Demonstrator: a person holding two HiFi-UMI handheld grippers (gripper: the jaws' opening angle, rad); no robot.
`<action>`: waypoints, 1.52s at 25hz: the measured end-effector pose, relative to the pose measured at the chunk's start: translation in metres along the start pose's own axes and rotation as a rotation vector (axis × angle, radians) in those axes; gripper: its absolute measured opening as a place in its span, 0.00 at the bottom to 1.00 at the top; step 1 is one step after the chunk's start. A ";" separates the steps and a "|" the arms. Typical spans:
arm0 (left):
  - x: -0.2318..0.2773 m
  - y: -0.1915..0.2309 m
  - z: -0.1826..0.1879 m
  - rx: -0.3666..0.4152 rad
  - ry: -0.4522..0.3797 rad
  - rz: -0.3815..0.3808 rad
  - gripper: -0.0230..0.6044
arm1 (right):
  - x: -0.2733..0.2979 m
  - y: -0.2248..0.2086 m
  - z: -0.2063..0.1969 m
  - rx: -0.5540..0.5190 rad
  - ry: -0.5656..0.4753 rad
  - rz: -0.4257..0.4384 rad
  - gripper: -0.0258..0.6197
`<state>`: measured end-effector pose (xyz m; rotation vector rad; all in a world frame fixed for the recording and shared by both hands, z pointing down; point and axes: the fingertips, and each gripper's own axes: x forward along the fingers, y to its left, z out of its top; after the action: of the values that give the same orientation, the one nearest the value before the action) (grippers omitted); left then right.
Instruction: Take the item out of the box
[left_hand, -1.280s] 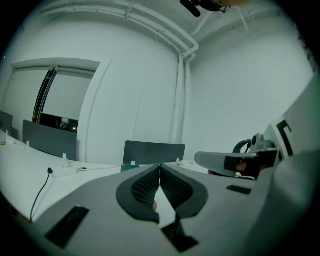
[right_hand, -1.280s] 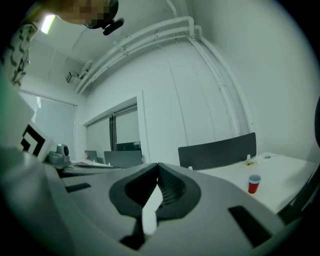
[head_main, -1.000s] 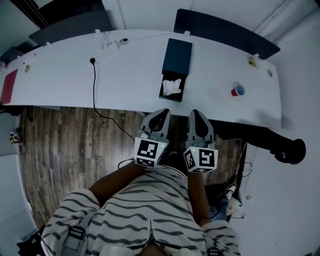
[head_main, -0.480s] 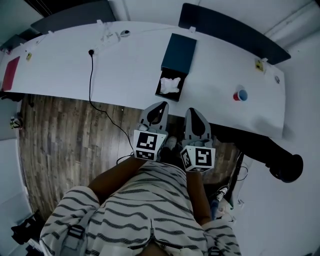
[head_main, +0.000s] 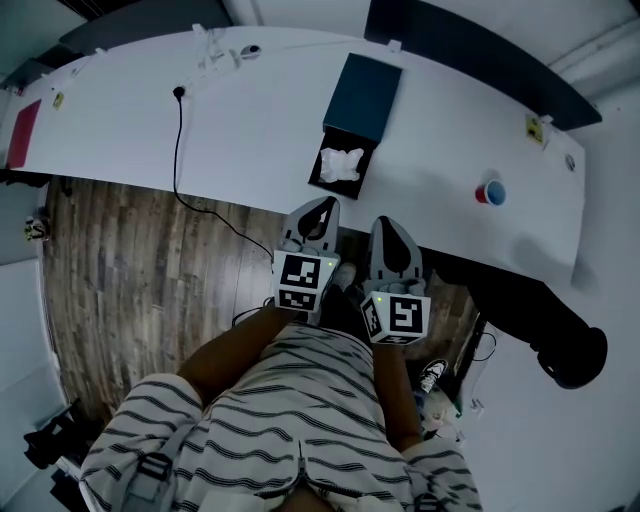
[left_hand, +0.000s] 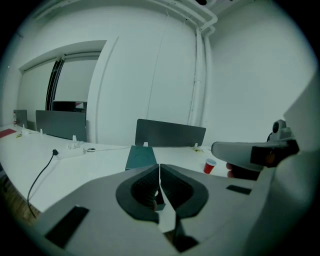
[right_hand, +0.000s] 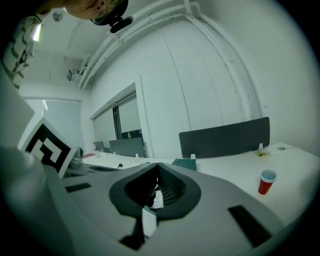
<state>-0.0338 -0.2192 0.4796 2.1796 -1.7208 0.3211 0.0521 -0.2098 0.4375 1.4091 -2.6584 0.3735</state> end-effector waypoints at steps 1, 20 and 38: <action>0.005 0.001 -0.003 -0.001 0.011 0.005 0.08 | 0.001 -0.002 -0.002 0.002 0.004 0.001 0.07; 0.091 0.021 -0.059 -0.057 0.212 0.042 0.08 | 0.015 -0.024 -0.043 0.039 0.068 0.011 0.07; 0.152 0.034 -0.106 -0.074 0.418 0.070 0.24 | 0.025 -0.046 -0.066 0.044 0.120 -0.005 0.07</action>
<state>-0.0273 -0.3188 0.6392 1.8403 -1.5458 0.6671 0.0747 -0.2374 0.5138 1.3599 -2.5657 0.5019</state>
